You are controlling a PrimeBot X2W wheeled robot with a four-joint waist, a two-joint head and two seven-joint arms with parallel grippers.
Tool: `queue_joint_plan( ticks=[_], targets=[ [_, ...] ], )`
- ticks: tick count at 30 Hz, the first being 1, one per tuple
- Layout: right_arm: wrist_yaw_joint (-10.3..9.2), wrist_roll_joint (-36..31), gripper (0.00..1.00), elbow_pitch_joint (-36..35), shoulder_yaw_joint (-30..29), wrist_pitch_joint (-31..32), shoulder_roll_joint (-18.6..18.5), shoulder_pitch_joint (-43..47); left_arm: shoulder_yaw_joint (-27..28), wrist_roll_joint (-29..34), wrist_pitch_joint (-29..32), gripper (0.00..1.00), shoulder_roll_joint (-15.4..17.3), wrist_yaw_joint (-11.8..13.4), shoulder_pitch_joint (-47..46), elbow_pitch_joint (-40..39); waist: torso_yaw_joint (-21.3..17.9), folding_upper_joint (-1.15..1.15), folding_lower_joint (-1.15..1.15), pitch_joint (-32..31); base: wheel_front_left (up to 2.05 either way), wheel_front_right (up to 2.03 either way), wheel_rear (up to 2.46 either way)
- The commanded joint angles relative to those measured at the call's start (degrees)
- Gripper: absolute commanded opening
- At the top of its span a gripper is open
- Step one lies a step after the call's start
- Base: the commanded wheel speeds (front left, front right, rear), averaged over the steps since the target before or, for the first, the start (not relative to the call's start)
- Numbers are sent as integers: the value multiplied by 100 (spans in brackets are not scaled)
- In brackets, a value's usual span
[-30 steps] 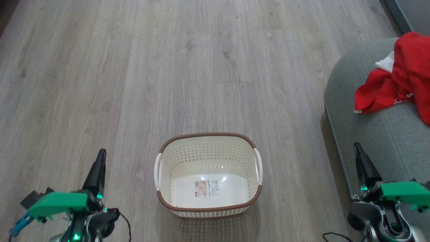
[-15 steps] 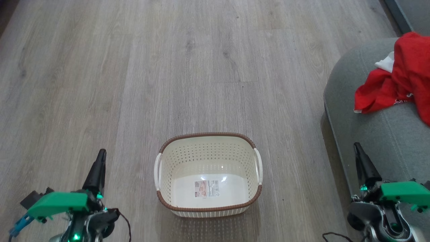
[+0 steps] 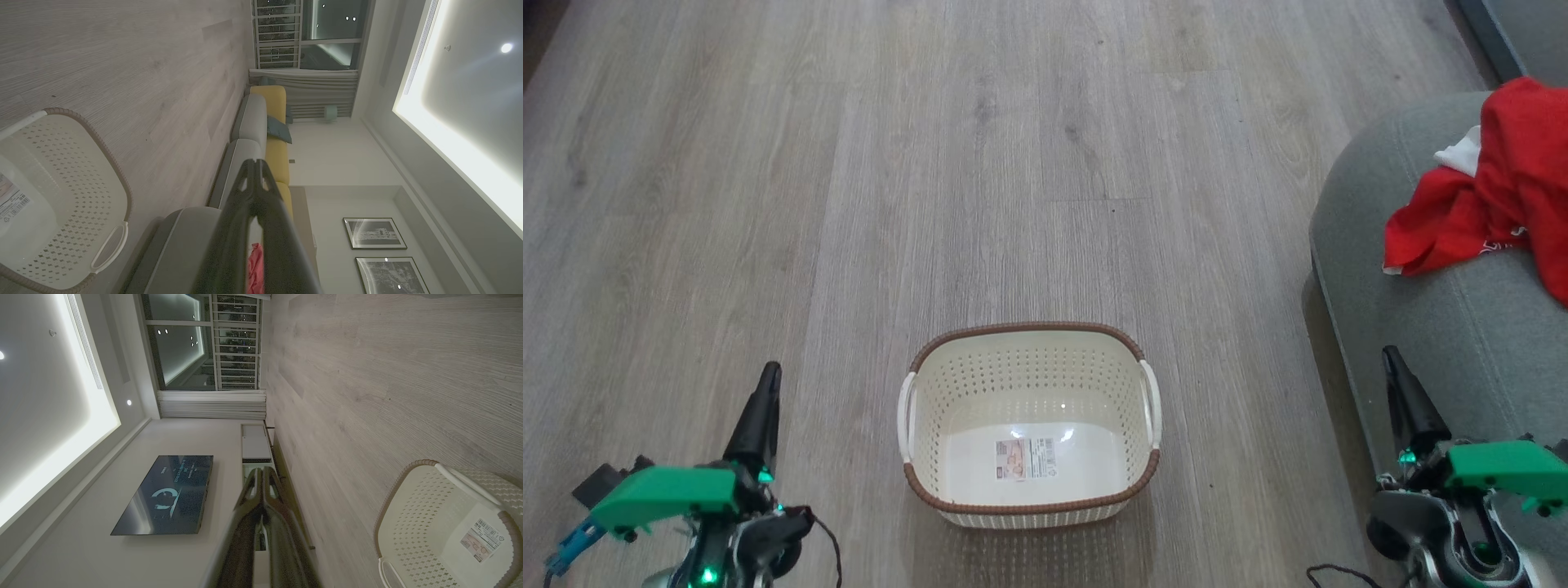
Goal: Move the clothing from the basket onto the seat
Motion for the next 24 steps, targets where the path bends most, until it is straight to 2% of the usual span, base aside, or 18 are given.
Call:
queue_joint_plan(
  ticks=[1, 24],
  targets=[
    [-1, 35, 0, -221, 102, 33, -21, -251, 199, -38, 43, 0, 48, -56, -180, -197, 0, 0, 0, 0, 0, 0, 0],
    [-1, 35, 0, -221, 102, 33, -21, -251, 199, -38, 43, 0, 48, -56, -180, -197, 0, 0, 0, 0, 0, 0, 0]
  ],
)
